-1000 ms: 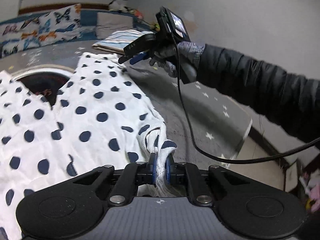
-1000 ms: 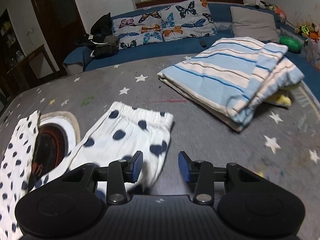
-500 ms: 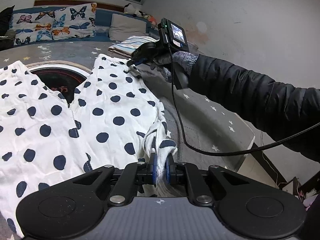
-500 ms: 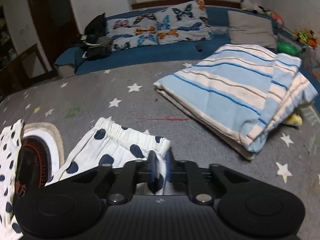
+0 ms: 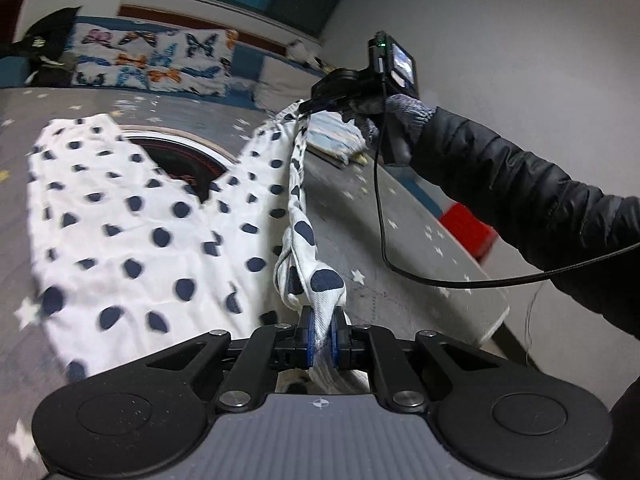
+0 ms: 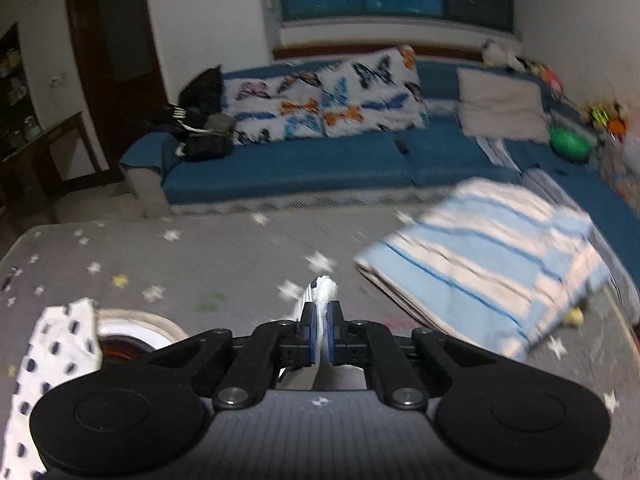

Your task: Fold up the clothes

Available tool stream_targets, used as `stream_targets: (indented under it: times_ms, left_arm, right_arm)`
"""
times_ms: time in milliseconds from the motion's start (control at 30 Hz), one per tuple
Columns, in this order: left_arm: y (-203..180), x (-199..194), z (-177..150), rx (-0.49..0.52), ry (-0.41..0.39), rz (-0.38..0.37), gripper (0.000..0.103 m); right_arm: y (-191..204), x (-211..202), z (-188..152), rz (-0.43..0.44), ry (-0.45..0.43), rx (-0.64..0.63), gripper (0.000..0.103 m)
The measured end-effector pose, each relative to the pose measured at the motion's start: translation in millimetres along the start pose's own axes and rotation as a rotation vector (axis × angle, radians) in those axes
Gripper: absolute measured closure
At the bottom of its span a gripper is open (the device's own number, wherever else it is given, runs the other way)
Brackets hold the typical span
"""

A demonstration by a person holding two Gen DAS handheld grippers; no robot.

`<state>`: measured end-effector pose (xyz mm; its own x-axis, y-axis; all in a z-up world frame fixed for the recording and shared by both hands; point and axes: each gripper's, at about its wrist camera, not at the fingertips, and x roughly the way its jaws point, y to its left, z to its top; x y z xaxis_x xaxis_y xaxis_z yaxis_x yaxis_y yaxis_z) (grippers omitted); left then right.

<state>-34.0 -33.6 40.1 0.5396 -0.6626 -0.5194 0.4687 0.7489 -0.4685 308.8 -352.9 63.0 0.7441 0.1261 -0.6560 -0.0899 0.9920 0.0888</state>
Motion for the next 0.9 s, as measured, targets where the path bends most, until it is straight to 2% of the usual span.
stream_targets:
  times_ms: [233, 400, 700, 900]
  left_arm:
    - [20.4, -41.9, -16.6, -0.072, -0.083, 0.017, 0.095]
    - [34.3, -62.2, -25.7, -0.115, -0.122, 0.038, 0.095]
    - [51.2, -82.3, -43.1, -0.176, -0.144, 0.045, 0.095]
    - [57.5, -91.2, -51.2, -0.201, -0.151, 0.048, 0.095]
  right_arm:
    - [80.7, -3.2, 29.1, 0.056, -0.045, -0.079, 0.098]
    - [147.9, 9.8, 36.7, 0.099, -0.041, -0.152, 0.098]
    - [256.0, 53.0, 26.3, 0.144, 0.023, -0.285, 0.098]
    - [309.4, 75.0, 5.5, 0.183, 0.069, -0.349, 0.098]
